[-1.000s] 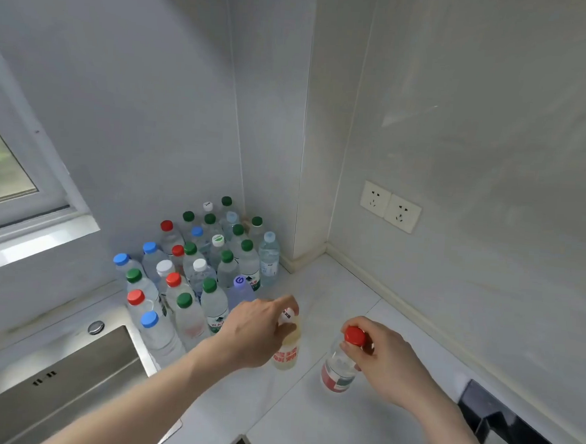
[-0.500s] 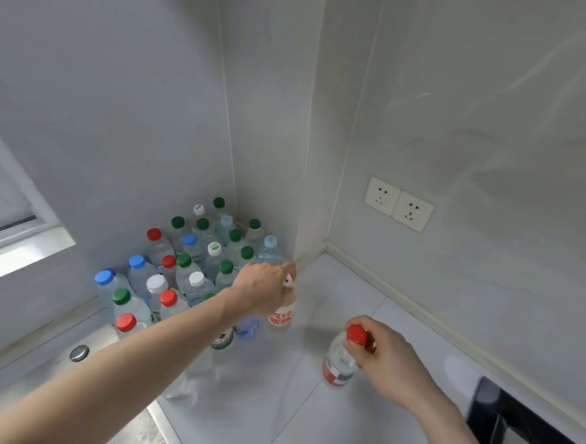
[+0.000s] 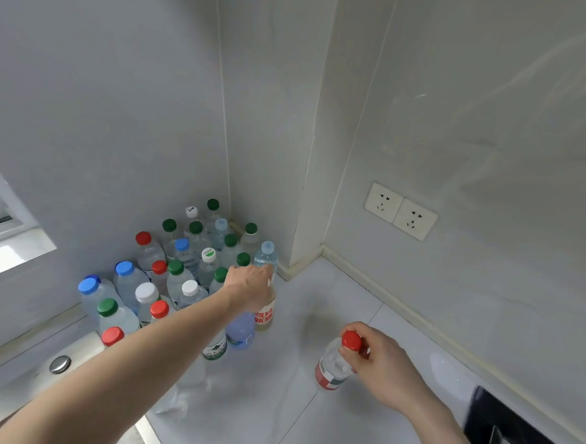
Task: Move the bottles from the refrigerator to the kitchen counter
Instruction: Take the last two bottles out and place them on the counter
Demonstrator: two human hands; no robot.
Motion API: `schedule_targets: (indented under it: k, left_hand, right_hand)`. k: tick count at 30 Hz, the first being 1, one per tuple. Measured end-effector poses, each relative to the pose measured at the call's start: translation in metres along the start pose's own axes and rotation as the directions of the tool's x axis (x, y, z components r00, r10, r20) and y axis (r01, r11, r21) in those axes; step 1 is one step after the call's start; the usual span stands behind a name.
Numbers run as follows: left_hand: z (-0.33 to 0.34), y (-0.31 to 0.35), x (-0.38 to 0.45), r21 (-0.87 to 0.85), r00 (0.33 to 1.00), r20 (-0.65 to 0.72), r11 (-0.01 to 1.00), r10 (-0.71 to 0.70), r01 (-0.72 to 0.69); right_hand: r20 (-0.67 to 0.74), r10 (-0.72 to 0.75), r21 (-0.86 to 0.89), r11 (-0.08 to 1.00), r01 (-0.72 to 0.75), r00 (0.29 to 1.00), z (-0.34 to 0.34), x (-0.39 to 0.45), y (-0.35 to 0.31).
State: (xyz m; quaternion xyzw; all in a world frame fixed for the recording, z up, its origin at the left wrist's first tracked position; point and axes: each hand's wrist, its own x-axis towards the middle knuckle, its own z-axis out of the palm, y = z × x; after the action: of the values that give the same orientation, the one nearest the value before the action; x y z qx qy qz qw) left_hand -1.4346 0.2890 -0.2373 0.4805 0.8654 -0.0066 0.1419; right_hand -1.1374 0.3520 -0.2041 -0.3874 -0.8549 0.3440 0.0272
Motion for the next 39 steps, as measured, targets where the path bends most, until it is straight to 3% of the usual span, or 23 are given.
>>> schedule_targets:
  k: [10,18,29,39]
  left_hand:
    - [-0.001,-0.009,0.005,0.084,0.997,-0.058,0.995,-0.042,0.047]
    - [0.008,-0.015,-0.017,0.189,0.986,-0.118,0.977,0.12,-0.096]
    - [0.011,-0.01,-0.034,-0.02,0.999,-0.01,0.999,0.038,-0.038]
    - [0.011,-0.008,-0.033,-0.093,1.0,0.005,0.995,-0.024,0.024]
  right_hand:
    - [0.041,-0.027,-0.034,0.999,0.028,0.999,0.011,0.04,-0.005]
    - [0.047,-0.03,-0.048,0.998,0.032,0.998,0.029,0.1,-0.015]
    - [0.001,0.015,-0.14,0.99,-0.014,1.0,0.061,0.186,-0.05]
    - [0.029,0.024,-0.137,0.99,-0.02,0.999,0.081,0.217,-0.074]
